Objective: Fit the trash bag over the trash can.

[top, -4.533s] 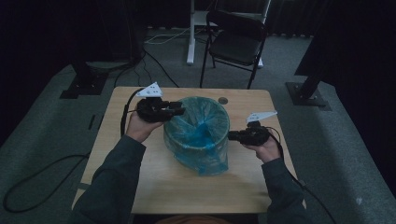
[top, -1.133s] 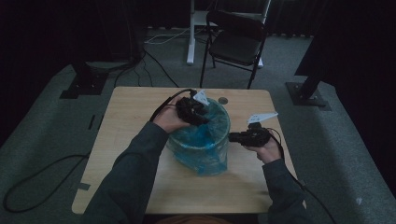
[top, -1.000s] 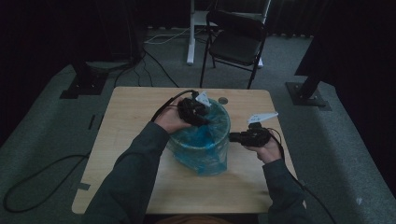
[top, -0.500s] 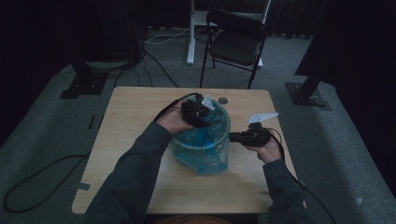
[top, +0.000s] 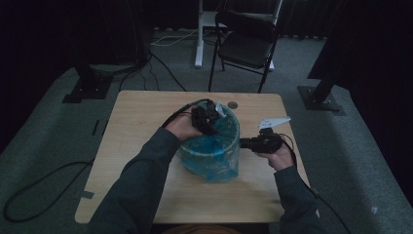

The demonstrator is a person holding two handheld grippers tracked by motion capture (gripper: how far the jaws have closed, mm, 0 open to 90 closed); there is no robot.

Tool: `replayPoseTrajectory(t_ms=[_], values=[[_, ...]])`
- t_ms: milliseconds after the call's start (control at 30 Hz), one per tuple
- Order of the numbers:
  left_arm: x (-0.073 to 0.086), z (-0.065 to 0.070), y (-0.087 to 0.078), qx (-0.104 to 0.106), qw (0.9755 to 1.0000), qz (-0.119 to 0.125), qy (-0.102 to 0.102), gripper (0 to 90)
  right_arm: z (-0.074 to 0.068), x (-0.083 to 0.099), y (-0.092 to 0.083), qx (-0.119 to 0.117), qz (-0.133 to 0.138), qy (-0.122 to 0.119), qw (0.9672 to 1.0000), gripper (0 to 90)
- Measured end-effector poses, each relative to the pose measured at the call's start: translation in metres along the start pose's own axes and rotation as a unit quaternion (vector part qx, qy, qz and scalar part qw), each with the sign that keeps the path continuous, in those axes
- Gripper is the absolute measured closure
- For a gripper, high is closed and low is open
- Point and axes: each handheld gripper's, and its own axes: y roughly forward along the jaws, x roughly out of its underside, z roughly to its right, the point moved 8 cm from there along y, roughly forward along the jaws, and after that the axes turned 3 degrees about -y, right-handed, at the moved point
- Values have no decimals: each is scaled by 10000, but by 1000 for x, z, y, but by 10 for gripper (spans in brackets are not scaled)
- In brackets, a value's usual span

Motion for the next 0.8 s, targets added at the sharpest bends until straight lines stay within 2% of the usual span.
replayPoseTrajectory(t_ms=[133,367,400,433,467,500,533,567,600,633,800], values=[[1,1,2,48,9999,-110,28,590,0,0,0,2,5,-6,10000,780],[1,3,3,47,9998,-166,113,590,0,0,-1,3,16,-7,10000,780],[0,2,0,27,10000,-14,79,590,0,0,-1,1,8,-10,10000,779],[0,2,0,27,10000,-14,79,590,0,0,-1,1,8,-10,10000,779],[-2,1,-4,60,9998,164,42,590,0,0,-1,4,14,-8,10000,780],[-2,1,-4,60,9998,164,42,590,0,0,-1,4,14,-8,10000,780],[-2,1,-7,68,9996,266,14,590,0,0,-1,7,23,-8,10000,779],[-4,0,-14,102,9987,504,-64,590,0,0,-2,9,23,-1,10000,779],[-4,0,-14,102,9987,504,-64,590,1,-1,-2,15,39,-2,10000,779],[-6,-1,-21,103,9971,734,-163,590,1,-1,-2,17,43,6,10000,779],[-6,-6,-37,-53,9932,1120,-308,590,1,-1,-3,20,42,2,10000,778]])
